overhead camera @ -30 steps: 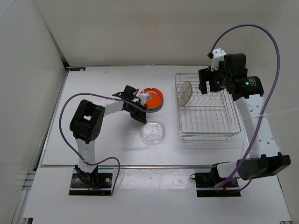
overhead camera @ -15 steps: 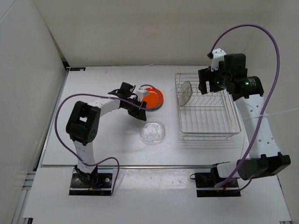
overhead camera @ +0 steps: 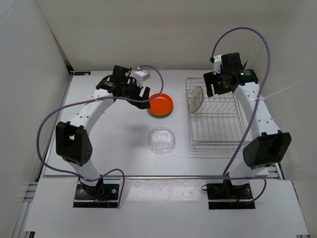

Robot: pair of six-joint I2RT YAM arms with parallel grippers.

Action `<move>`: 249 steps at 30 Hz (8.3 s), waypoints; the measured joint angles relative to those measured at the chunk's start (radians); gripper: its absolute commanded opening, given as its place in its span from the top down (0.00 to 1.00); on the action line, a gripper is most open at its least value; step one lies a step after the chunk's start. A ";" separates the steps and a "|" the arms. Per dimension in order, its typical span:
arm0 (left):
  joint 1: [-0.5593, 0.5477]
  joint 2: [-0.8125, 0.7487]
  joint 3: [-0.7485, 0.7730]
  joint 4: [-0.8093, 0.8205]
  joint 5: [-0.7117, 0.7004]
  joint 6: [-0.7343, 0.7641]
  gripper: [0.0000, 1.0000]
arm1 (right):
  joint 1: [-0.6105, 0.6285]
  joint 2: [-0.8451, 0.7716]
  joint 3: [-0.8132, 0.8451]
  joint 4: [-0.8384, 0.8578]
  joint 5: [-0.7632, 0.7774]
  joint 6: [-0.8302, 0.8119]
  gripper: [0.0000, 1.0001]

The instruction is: Unload the plates from the dish rack

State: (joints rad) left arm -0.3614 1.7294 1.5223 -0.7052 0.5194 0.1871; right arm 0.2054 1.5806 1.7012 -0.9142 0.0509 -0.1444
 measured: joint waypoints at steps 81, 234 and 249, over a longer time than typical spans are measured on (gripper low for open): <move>0.092 -0.102 0.284 -0.073 -0.109 -0.137 0.00 | 0.178 0.136 0.153 0.121 0.733 -0.061 1.00; -0.101 0.179 -0.060 -0.043 0.015 0.016 0.89 | -0.010 -0.406 -0.076 0.101 -0.119 0.085 0.00; -0.111 0.215 -0.087 -0.045 0.016 0.018 0.89 | -0.010 -0.443 -0.081 0.102 -0.136 0.085 0.00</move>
State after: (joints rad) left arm -0.4721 1.9442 1.4349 -0.7506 0.5358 0.2054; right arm 0.1955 1.1381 1.6203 -0.8124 -0.0853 -0.0589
